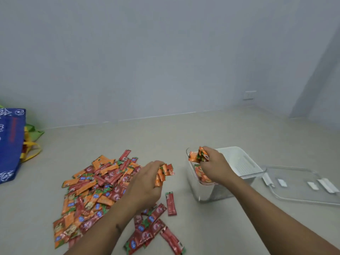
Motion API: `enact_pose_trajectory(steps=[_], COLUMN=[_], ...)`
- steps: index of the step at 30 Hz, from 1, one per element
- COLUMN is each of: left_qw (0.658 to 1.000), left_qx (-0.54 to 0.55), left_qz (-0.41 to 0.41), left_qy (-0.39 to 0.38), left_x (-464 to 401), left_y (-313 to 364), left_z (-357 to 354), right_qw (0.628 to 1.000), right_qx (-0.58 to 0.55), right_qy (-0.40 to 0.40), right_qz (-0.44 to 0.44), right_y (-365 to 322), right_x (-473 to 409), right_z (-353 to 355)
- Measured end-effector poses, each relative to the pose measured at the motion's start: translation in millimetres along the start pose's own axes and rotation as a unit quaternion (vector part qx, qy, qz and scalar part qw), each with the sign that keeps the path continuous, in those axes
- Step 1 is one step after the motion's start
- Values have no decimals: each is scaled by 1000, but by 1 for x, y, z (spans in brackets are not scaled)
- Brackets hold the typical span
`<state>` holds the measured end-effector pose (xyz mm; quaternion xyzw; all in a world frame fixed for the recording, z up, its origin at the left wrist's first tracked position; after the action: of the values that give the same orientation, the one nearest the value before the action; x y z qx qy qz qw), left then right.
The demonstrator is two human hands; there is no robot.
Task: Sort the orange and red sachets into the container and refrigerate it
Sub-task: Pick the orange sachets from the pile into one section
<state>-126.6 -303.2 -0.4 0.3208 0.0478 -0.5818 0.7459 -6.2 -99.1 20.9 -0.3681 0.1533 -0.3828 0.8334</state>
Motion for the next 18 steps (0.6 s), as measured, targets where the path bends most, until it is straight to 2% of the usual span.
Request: enact_pose_trajectory(steps=[3,9,15,17,18], left_qw=[1000,995,991,990,990], left_qx=[-5,-40,-31,-26,-24], left_qz=[7,69,127,136,137], left_qy=[-12,-53,-43,-35,-28], left_x=[-25,-52,-59,-67,-73], left_y=[18,36,39,42,45], left_z=[-19,-53,-68,-70,-71], right_qw=[997,970,955,933,918], right_qx=[63,157,159,232,294], right_qy=[-39,-184,-247,-265,-247], right_qz=[-26,-30,39,67,96], right_y=[22,58,69,76,79], right_x=[-16,-40,-24,-14,-9], right_z=[8,-4,16,18,16])
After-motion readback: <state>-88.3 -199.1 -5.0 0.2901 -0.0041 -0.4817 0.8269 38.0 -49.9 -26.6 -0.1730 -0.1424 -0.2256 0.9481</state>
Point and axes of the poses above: each hand's wrist, its own x-axis away from the middle knuckle, its own z-axis out of the back of the hand, y = z × x, the point moved 4 cm from there along -x, towards the middle knuckle, and after that the axes turned 11 degrees about -z, right-handed, at the moved point
